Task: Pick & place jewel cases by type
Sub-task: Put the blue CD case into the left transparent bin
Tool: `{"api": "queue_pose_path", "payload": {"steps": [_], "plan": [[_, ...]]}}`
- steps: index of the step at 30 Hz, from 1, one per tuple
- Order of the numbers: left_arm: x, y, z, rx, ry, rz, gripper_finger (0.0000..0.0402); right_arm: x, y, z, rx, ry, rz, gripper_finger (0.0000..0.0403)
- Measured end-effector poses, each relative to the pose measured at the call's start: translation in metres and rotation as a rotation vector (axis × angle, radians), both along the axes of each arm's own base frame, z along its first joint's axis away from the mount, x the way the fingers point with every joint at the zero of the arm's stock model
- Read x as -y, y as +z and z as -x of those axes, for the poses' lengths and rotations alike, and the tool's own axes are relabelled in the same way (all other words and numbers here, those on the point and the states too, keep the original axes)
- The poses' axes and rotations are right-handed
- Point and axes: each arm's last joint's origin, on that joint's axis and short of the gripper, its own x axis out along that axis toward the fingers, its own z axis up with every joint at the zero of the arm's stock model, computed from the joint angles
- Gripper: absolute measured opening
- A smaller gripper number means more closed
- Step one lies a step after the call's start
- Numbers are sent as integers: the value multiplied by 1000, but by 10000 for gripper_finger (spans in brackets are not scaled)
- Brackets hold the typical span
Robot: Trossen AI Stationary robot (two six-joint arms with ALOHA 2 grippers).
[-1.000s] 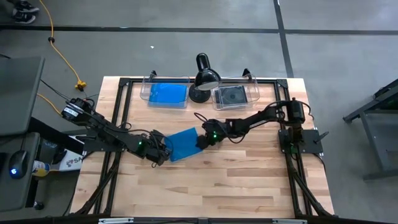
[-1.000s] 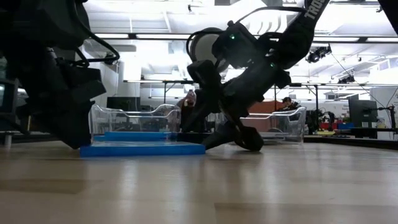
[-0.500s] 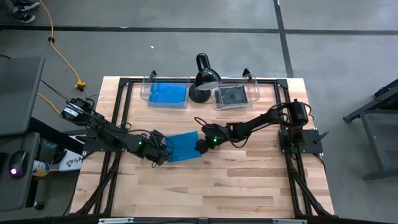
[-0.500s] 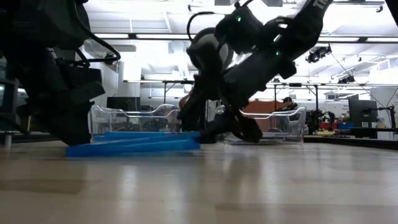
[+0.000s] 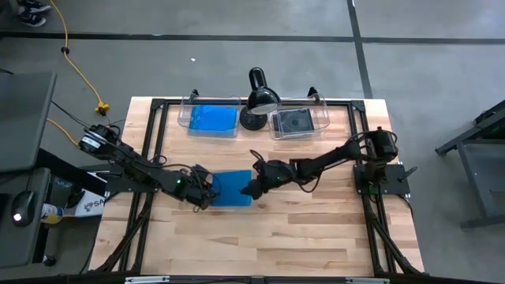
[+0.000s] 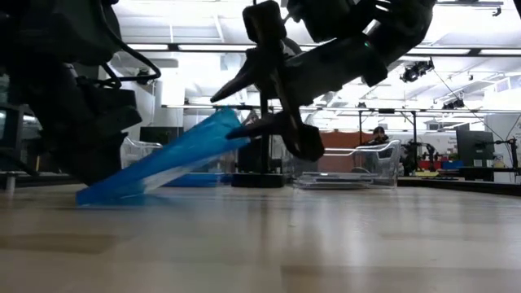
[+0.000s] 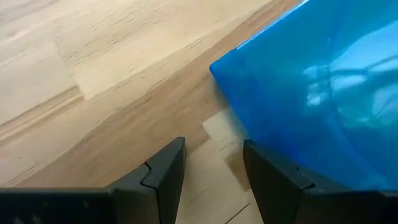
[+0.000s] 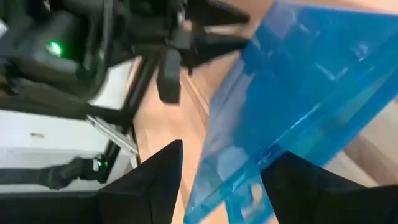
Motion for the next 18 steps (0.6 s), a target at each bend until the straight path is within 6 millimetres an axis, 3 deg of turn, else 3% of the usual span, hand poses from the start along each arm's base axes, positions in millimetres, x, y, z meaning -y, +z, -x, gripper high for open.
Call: {"api": "queue_pose_path", "payload": {"steps": [10, 18], "plan": [[1, 1, -4, 38, -19, 0, 166, 1, 0, 0, -3, -40, -16, 171], [1, 1, -4, 27, -44, -8, 166, 2, -5, 3, -59, -57, 5, 72]]}}
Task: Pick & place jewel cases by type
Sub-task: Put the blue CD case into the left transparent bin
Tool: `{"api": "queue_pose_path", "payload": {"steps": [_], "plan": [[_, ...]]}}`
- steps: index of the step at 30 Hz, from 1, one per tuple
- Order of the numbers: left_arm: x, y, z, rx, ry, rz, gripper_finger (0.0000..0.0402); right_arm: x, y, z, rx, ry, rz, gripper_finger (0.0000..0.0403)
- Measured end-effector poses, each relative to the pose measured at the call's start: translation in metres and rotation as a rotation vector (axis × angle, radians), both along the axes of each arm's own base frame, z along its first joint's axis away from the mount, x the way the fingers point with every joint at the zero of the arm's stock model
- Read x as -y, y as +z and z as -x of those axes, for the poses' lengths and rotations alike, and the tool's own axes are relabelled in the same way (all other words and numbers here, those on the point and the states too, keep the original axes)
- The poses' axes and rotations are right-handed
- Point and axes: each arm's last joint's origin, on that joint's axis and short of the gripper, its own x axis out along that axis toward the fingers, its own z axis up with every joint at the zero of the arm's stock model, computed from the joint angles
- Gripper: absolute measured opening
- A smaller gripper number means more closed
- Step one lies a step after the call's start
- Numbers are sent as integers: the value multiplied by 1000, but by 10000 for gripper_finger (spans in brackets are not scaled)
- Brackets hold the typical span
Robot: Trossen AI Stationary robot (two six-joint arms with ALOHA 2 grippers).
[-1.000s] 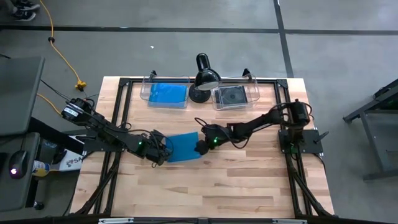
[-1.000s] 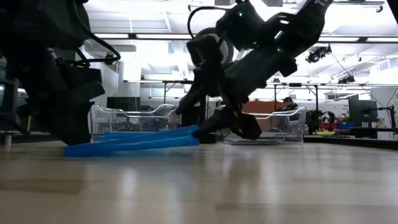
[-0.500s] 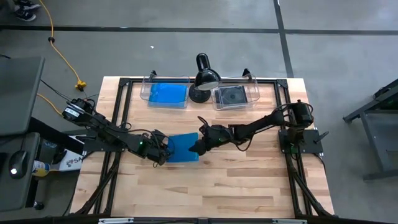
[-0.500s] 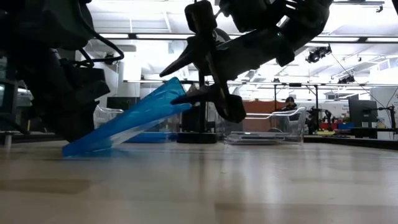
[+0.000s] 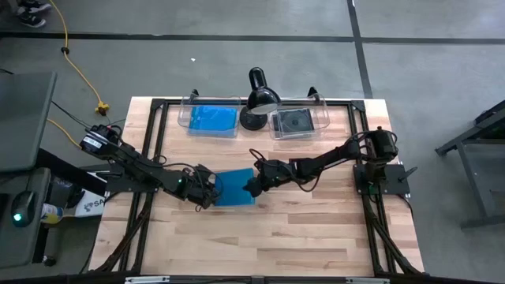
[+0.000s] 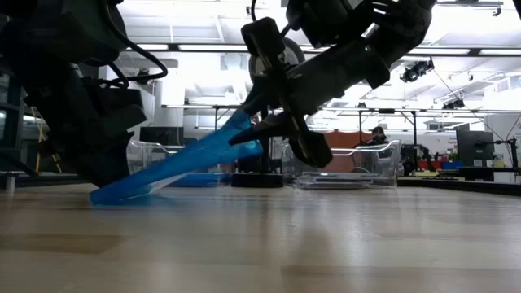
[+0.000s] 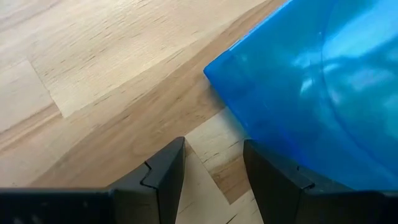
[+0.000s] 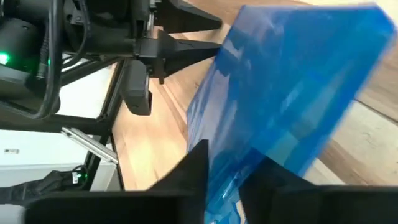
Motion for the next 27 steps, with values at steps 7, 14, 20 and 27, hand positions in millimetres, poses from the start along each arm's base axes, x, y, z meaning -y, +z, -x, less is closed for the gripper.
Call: {"api": "queue_pose_path", "payload": {"steps": [7, 14, 20, 27], "plan": [[0, 2, 2, -17, -27, 6, 166, 0, -3, 2, -28, 31, 15, 12], [-6, 21, 18, -67, -47, 7, 166, -8, 2, 4, -13, 64, 74, 3], [-17, 49, 40, -37, -42, -41, 166, -10, 25, 12, 10, 44, 154, 1], [-24, 87, 53, 174, -160, -121, 166, -13, 64, 27, 85, 12, 259, 1]]}}
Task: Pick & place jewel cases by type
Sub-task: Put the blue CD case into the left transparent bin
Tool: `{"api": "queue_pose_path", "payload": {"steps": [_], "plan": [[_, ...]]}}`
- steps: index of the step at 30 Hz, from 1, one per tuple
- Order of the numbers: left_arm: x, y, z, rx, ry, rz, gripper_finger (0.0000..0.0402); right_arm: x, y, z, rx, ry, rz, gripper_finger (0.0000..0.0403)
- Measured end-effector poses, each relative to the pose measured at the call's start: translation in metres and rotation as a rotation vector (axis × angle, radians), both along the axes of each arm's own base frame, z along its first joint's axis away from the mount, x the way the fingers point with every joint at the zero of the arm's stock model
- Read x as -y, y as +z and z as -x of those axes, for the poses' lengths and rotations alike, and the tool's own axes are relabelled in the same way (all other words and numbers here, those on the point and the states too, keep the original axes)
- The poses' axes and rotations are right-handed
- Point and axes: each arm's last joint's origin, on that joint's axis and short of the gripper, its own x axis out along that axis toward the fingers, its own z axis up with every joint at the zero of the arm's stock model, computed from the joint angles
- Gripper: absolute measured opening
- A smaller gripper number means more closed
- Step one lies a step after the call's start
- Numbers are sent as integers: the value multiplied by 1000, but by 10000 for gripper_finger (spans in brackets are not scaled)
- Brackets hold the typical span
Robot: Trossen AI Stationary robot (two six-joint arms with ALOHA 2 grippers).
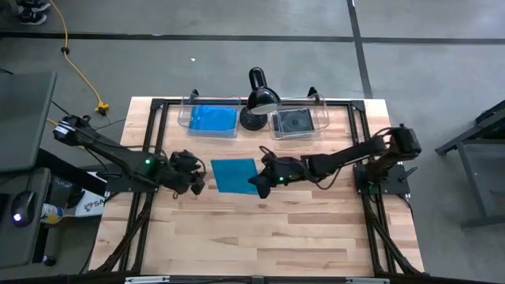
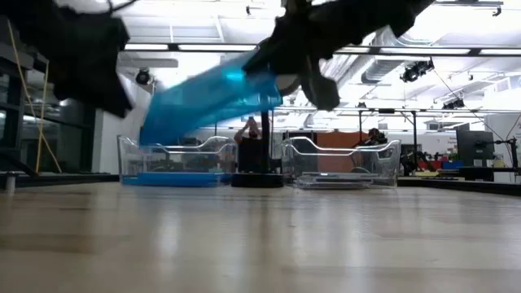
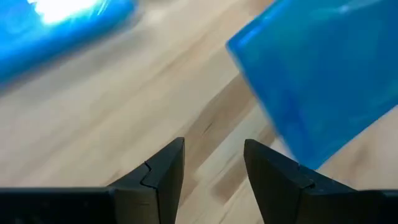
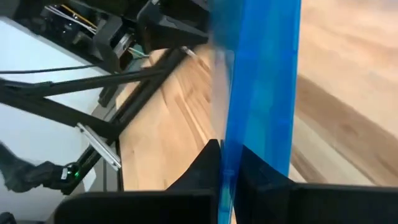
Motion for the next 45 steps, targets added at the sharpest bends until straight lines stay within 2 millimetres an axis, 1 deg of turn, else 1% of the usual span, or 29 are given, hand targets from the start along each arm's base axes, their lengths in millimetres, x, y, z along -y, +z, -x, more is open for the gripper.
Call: {"api": "queue_pose_path", "payload": {"steps": [5, 9, 12, 15, 21, 28, 34, 41, 45], "plan": [[-3, 27, 5, 182, -89, -66, 166, -3, 29, 14, 70, -15, 68, 0], [-5, 44, 10, 293, -145, -106, 166, -5, 51, 26, 122, -15, 119, 0], [-6, 53, 12, 361, -172, -128, 166, -7, 66, 35, 170, -6, 149, 0], [-7, 62, 13, 430, -195, -149, 166, -10, 77, 42, 207, 8, 194, 0], [-4, 78, 10, 569, -271, -175, 166, -15, 91, 52, 253, 29, 258, 0], [-1, 96, 8, 713, -357, -227, 166, -21, 97, 58, 285, 75, 314, 0], [-1, 104, 8, 788, -362, -262, 166, -29, 103, 64, 317, 127, 391, 0], [-2, 118, 10, 913, -348, -298, 166, -35, 117, 78, 367, 210, 602, 0], [-3, 125, 12, 984, -325, -286, 166, -34, 123, 85, 376, 246, 726, 0]]}}
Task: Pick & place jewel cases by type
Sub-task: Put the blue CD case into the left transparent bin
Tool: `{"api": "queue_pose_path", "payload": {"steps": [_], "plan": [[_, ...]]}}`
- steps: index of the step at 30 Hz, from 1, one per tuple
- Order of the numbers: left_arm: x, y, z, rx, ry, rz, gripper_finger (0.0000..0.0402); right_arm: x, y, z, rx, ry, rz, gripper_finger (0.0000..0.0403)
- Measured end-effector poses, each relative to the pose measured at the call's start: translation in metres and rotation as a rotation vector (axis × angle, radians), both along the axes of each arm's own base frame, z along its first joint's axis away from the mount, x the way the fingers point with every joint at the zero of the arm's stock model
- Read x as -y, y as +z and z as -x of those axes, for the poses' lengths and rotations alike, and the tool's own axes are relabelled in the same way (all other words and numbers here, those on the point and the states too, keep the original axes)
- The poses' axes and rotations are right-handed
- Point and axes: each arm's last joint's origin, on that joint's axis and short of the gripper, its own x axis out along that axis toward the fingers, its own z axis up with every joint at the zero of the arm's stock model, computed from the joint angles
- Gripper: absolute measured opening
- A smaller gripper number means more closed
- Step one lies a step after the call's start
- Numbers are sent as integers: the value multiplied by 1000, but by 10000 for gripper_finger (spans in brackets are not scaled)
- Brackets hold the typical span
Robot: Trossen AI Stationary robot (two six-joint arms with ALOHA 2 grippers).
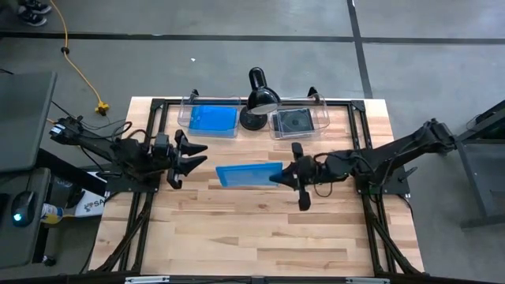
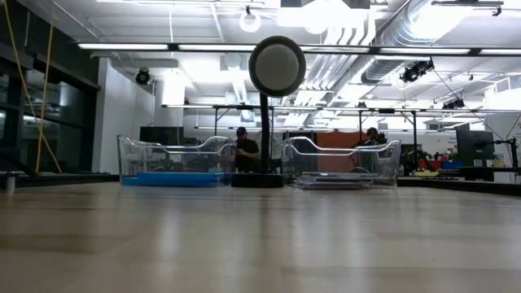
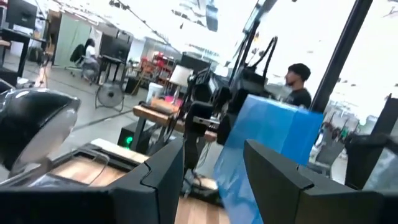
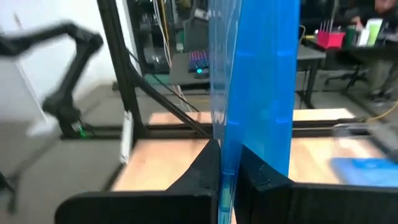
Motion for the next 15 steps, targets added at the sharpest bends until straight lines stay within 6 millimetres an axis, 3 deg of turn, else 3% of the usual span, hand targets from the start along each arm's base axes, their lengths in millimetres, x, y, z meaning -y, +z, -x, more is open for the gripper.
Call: {"api": "queue_pose_path", "payload": {"steps": [5, 15], "plan": [[0, 2, 1, 20, -2, 16, 166, 2, 12, 4, -87, 5, 244, 0], [-2, 1, 1, 10, 51, 48, 166, 20, 64, 1, -288, -112, 725, 0]]}}
